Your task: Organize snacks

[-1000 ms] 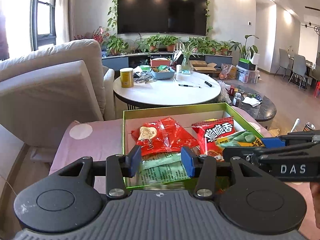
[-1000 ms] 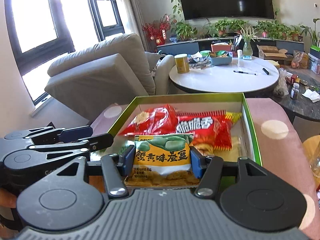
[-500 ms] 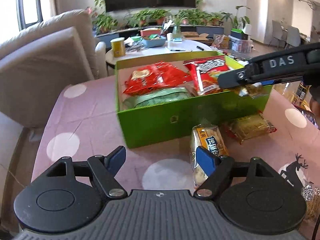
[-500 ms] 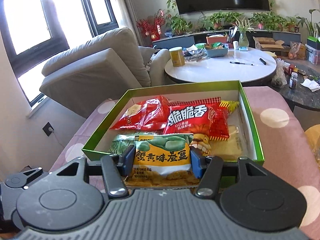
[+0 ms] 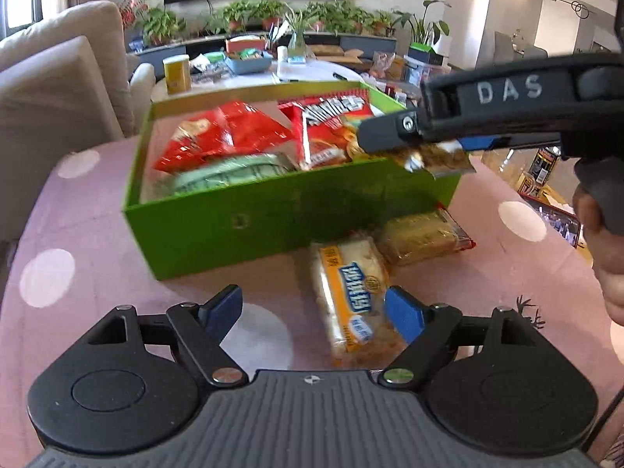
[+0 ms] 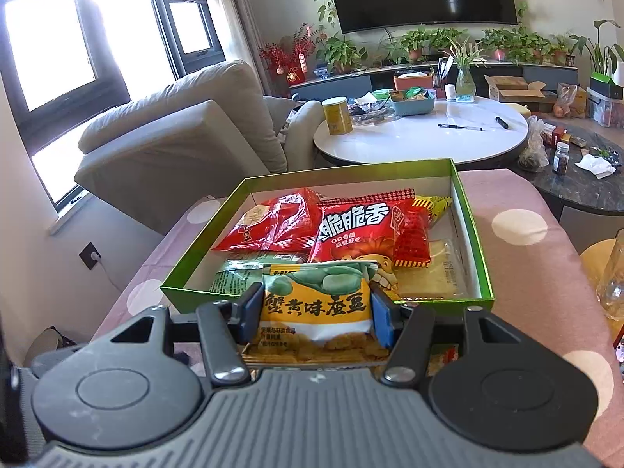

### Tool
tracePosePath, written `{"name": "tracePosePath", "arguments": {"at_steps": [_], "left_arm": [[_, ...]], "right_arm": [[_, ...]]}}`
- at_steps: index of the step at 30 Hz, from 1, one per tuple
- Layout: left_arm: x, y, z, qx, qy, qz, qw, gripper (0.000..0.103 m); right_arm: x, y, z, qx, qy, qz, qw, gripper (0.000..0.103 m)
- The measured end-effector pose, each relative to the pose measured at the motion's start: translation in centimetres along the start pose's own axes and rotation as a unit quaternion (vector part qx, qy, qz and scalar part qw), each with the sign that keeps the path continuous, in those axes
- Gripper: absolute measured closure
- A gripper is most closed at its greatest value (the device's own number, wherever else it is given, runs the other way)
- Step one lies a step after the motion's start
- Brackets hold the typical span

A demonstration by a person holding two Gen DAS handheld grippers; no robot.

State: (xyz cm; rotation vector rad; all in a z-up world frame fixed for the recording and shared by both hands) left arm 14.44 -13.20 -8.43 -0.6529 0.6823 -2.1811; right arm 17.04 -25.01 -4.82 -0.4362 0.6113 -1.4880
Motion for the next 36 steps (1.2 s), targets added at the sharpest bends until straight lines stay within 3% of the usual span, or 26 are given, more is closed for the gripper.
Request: {"name": "tracePosePath", "arguments": {"at_steps": [8,12,15,21,31,36], "left_arm": [[1.8,1.5,0.0,-0.016,0.015,-0.004,0.9997,0.025],[1.8,2.5,-0.8,-0.036,0.023,-0.007,0.9991,0.06],[1.1,2.0,-0.8,-0.029,0.002,-0.012,0.9995,0.062],[0.6,-1.2,0.6,0.022,0.017,0.019,0.9994,0.062],[-2.2,-3.8,5.1,0.084,0.018,0.069,0.9939,0.061],[-4.4,-3.6,7.7,0.099,-0.002,0.073,0.9925,0.061]], "right_arm": [[0.7,0.2,-0.1,0.002,0.011,-0.002,1.0,0.025],[0.7,0.3,-0.2,0.0,0.012,0.002,1.0,0.025],[0.8,0.3,-0.3,-0.001,0.013,0.003,1.0,0.025],[1.0,0.2,-0.1,0.001,0.019,0.004,1.0,0.025],[0.2,-0.3,1.5,0.018,0.016,0.007,1.0,0.025],[-0.3,0.4,3.0,0.021,0.021,0.019,0.999,0.025]]}}
Point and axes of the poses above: each gripper's, at about its wrist camera, not at the fingertips, and y roughly the way its jaws point, x to its right, z to its top, the point moved 5 cm from there along y, roughly the way its jaws point, and after that the axes turned 15 degrees about -z, right-handed, at the moved point
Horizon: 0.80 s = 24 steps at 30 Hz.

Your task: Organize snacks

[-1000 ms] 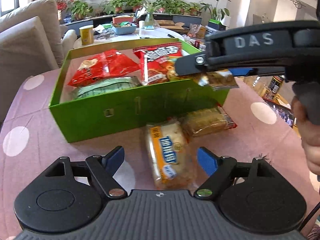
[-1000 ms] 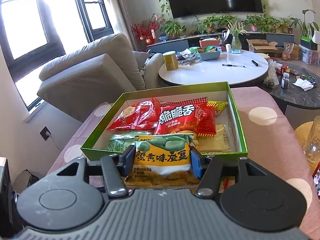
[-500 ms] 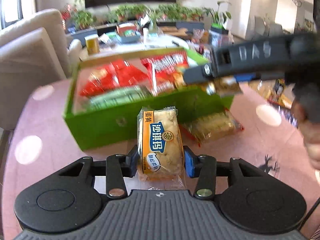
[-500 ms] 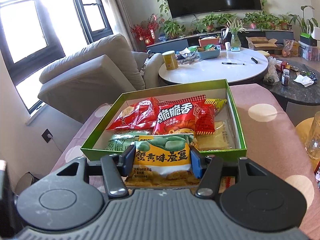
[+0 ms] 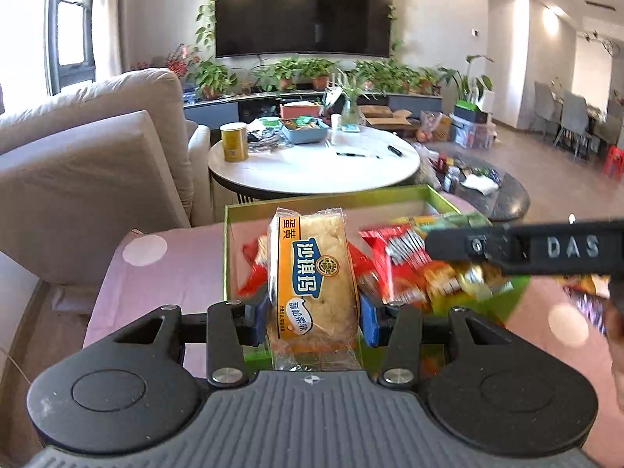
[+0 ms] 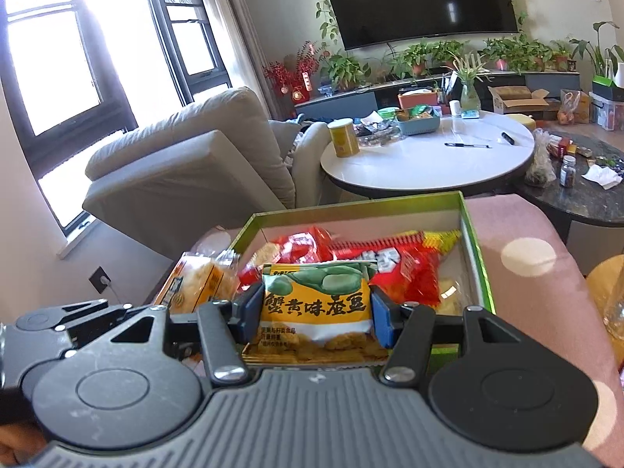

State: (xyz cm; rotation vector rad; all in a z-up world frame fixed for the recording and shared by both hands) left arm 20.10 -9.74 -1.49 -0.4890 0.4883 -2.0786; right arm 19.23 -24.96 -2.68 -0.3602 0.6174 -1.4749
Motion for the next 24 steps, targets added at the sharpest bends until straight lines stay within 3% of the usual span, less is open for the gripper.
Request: {"name": "tracePosePath", "arguments": {"at_steps": [7,19,24], "left_arm": [[-2.1,2.2,1.5,-0.003,-0.018,-0.001,0.9998,0.061],[-3.6,5.3,-0.1,-0.03,-0.041,-0.01,0.9987,0.06],[-3.4,5.0,-0.1,-0.022,-0.019,0.003,0.9996,0.054]], "right_arm": [[-0.9,2.6,1.7,-0.015,0.023,0.01,1.0,0.025],[-1.7,5.6,1.4,-0.041,0.036,0.013,0.998,0.025],[-1.8,5.9,1.3,-0.036,0.037,0.009,0.999,0.025]]}}
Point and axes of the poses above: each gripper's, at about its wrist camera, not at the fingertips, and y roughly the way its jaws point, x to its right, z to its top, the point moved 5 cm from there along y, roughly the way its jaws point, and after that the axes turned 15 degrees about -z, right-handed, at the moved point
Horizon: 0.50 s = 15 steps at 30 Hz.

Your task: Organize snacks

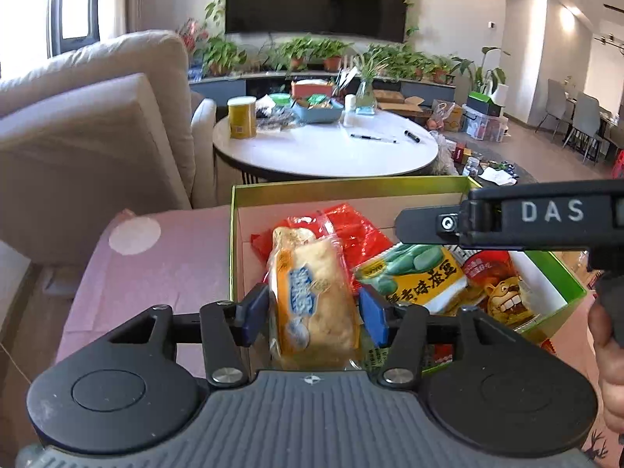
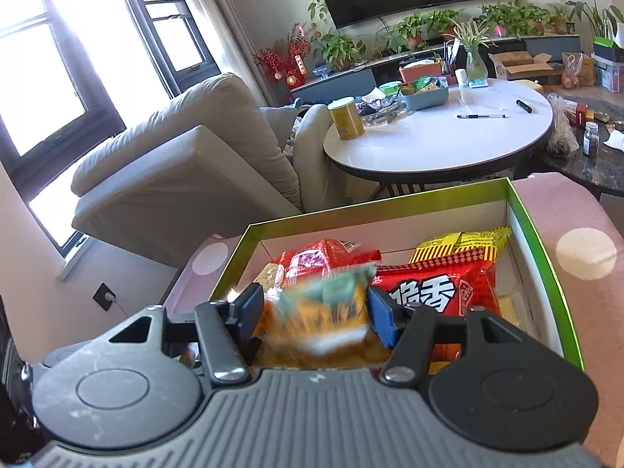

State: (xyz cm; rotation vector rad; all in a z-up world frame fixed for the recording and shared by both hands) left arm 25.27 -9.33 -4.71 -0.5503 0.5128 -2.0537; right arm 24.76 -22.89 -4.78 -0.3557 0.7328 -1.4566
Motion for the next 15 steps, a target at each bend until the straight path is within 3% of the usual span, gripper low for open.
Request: {"name": "tracePosePath", "arguments": {"at_steps": [15], "left_arm": [[0.7,-4.7,-1.0,0.024,-0.001,0.008,0.9997,0.047]], "right_arm": [[1.4,-3.2,-0.7,0.017,-0.002,-0.013,1.0,0.025]]}}
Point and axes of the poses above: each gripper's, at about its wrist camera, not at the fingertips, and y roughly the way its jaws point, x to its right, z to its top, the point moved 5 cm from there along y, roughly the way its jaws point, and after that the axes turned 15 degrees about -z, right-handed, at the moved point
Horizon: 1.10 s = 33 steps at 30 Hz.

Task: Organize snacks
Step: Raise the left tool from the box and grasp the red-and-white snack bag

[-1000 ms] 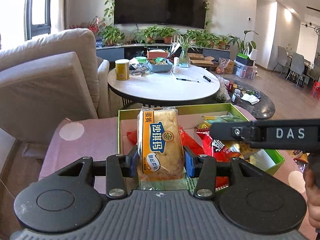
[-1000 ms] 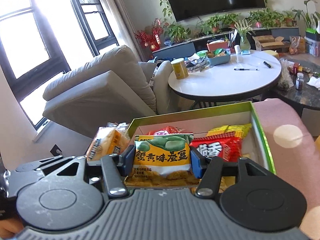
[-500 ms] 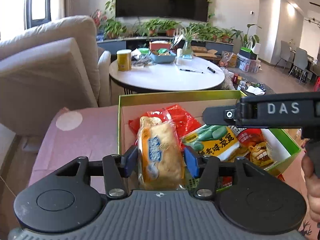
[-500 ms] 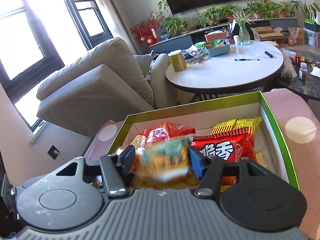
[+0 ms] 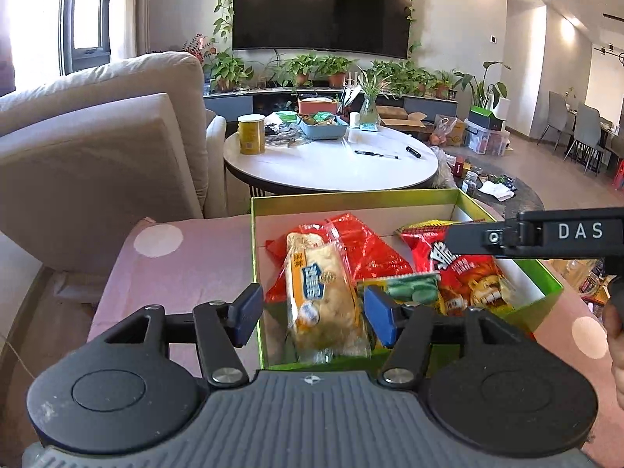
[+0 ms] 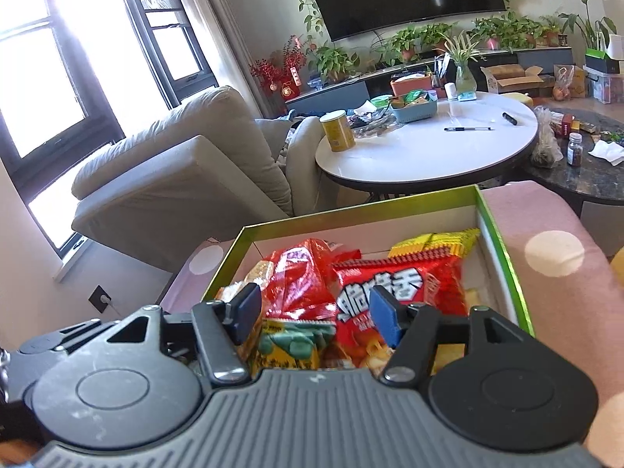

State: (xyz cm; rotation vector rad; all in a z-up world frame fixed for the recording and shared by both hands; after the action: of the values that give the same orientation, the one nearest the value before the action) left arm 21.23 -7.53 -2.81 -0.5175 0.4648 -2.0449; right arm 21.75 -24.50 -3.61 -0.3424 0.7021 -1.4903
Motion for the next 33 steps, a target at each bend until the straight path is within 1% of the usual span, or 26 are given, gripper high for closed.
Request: {"name": "tracePosePath", "arguments": {"at_steps": [6,10,23,29,33], "left_arm": [[1.1,-2.8,-1.7,0.002,0.006,-0.008,1.0,0.043],[1.7,-4.0,-2.9,-0.002,0.01,-0.012,0.9999,0.042],[3.4,-8.0,-7.5,-0.019,0.015,-0.033,0.9992,0.039],[4.0,-9.0,-9.8,-0.038,0.029,-0.041,0.998,0.037],[4.0,-9.1,-11.4,-0.055,0.026,-0.04,0.9973,0.037]], "right_arm": [[0.6,-1.3,-1.2,-0.004,-0.004,-0.005,1.0,0.025],[0.7,-2.2,-2.1,-0.011,-0.006,-0.006,1.0,0.025],[-0.3,-6.1,-5.6,-0.013,-0.054,0.002,0.998,0.025],[-0.8,-7.4,-7.6,-0.021,-0.068,0.001,0.997,0.025],[-0.8,-8.3,-8.5,-0.024,-0.075,0.004,0.997,0.025]]}}
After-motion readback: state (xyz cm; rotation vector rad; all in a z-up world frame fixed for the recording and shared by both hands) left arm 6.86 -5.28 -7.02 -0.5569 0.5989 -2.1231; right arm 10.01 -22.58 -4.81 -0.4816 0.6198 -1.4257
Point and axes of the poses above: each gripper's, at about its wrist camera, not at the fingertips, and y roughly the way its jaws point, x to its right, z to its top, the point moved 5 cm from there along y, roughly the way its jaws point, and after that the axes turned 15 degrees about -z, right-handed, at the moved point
